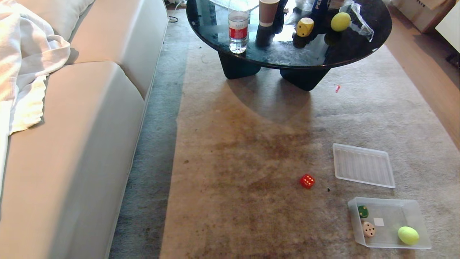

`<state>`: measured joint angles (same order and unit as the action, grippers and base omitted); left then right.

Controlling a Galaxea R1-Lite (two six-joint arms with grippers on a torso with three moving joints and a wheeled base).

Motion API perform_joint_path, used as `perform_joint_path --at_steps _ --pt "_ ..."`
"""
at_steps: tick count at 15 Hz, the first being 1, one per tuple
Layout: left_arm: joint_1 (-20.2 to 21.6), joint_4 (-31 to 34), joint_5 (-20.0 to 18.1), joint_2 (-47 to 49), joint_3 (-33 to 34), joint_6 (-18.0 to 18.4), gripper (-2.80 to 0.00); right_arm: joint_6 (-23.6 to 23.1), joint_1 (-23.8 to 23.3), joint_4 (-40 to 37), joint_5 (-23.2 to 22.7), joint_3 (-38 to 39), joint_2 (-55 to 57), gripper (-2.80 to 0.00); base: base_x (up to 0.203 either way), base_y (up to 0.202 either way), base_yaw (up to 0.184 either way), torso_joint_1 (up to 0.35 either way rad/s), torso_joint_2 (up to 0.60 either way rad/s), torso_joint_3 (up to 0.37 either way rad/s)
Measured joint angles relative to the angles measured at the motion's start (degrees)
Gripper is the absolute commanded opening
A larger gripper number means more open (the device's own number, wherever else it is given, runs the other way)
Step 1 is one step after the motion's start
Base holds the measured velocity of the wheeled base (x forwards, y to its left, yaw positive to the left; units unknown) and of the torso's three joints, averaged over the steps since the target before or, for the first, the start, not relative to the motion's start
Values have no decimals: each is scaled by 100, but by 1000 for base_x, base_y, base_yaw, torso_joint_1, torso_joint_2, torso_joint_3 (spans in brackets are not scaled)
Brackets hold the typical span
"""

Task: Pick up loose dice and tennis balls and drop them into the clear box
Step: Find toys out of the box

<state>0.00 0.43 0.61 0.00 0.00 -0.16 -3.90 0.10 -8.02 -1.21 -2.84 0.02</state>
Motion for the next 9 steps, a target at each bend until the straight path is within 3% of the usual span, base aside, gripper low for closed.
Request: perform_joint_path --at_steps 9 --pt "0 -1 -1 0 0 0 -280 7 -2 0 1 -5 0 -280 0 0 0 1 1 -200"
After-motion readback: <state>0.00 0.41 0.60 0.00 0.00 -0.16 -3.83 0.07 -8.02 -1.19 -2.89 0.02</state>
